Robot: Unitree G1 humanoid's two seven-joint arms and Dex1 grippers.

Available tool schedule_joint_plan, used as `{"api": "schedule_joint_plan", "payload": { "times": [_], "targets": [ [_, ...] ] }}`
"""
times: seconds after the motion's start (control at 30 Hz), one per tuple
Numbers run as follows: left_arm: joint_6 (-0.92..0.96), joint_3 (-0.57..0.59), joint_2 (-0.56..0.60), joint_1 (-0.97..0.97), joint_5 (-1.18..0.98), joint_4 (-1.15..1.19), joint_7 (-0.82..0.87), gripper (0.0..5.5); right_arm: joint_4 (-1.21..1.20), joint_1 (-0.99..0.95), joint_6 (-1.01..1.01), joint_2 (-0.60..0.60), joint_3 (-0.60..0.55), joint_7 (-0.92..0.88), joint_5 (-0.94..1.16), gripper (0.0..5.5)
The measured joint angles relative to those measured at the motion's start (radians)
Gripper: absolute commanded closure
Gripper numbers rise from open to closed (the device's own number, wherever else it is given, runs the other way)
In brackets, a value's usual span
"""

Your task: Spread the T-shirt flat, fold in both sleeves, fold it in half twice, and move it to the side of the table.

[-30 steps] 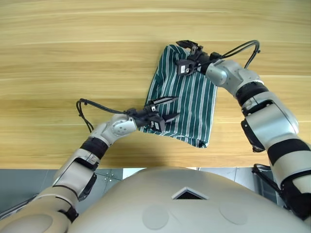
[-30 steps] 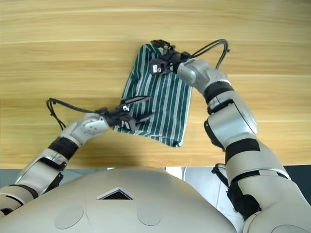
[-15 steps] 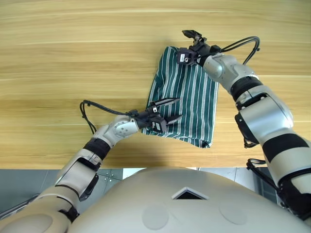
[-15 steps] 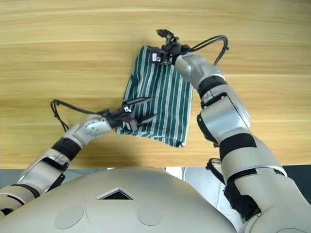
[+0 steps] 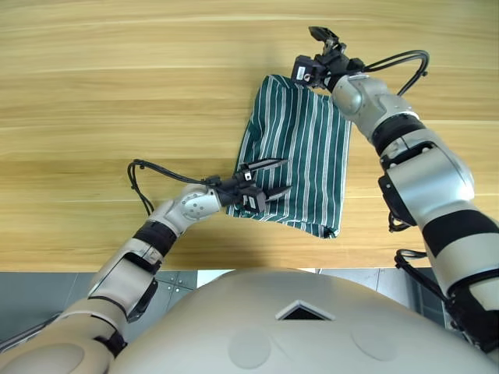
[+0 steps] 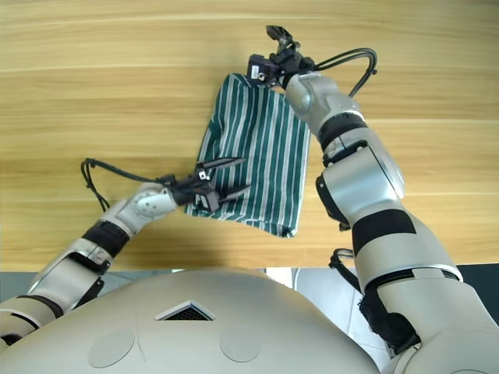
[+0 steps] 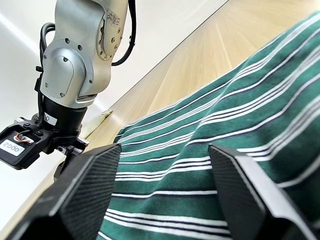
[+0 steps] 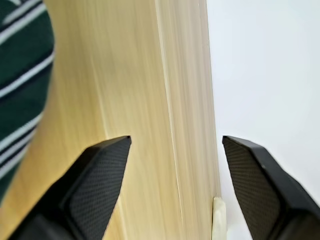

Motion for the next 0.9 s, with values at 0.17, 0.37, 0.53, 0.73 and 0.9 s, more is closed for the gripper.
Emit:
{"api": "schedule_joint_plan", "payload": {
  "times": [0.17, 0.37, 0.53, 0.73, 0.9],
  "targets": [
    [-0.007, 0.004, -0.011, -0.009, 0.010, 0.027, 0.016, 2.26, -0.033, 0.007, -0.124, -0.009, 0.003, -0.071, 0.006, 2.12],
    [-0.042, 0.125, 0.011, 0.107, -0.137, -0.163, 0.079, 2.26, -0.307, 0.195, -0.348, -0.140, 0.018, -0.099, -0.008, 2.12],
    [0.040, 0.313, 0.006, -0.011, -0.157, -0.329, 0.170, 2.26, -0.634, 0.459, -0.323, -0.292, -0.030, 0.003, 0.039, 2.12],
    [0.211, 0.202, -0.057, -0.356, 0.262, 0.150, 0.368, 2.26, -0.817, 0.568, -0.205, -0.377, -0.112, 0.055, 0.046, 2.12],
    [0.222, 0.078, -0.178, -0.505, 0.379, 0.468, 0.460, 2.26, -0.893, 0.611, -0.178, -0.392, -0.130, 0.104, 0.048, 2.12]
  ]
}}
